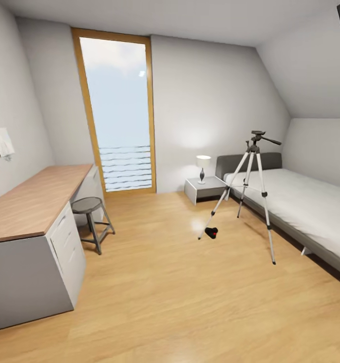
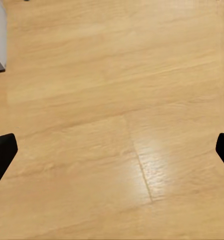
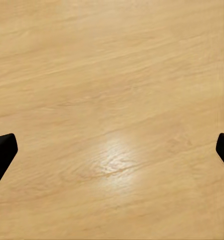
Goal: Attach the digital camera to the camera tripod in the bedroom.
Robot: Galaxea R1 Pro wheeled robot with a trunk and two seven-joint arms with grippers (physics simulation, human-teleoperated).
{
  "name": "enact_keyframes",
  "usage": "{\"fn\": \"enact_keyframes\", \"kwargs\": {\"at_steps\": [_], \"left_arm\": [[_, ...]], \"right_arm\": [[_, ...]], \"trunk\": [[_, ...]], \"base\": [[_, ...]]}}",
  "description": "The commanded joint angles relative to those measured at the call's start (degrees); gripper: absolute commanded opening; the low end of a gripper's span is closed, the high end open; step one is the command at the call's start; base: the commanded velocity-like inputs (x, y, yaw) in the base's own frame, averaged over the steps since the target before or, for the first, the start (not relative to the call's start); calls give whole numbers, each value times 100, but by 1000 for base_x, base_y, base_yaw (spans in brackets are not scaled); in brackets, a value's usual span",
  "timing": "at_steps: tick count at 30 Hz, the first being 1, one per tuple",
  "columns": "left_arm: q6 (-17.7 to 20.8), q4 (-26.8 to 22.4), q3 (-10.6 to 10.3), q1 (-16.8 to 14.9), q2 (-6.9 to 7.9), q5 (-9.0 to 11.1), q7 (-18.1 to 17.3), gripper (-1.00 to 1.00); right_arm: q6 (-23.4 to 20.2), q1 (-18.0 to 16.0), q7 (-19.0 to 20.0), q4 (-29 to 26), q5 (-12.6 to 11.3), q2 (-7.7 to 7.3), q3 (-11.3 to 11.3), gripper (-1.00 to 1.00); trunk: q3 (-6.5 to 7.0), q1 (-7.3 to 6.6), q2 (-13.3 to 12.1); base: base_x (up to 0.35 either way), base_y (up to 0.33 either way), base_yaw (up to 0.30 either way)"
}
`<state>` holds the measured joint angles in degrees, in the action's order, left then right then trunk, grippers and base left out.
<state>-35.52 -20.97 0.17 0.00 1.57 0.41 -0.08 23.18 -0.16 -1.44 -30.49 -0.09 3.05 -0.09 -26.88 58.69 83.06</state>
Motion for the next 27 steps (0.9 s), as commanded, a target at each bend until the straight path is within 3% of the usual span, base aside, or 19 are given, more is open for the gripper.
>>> {"fn": "enact_keyframes", "kwargs": {"at_steps": [1,22,27], "left_arm": [[-11,1,1,0,1,3,-1,100],[-8,31,0,0,-66,-4,17,100],[-8,32,0,0,-69,3,16,100]], "right_arm": [[11,-2,-15,-1,0,2,0,100],[11,-2,-15,8,1,2,0,100],[11,-2,-17,8,1,2,0,100]], "trunk": [[-5,4,2],[73,4,2],[106,4,2]], "base": [[341,-5,-300],[331,-80,-275],[281,69,-229]]}}
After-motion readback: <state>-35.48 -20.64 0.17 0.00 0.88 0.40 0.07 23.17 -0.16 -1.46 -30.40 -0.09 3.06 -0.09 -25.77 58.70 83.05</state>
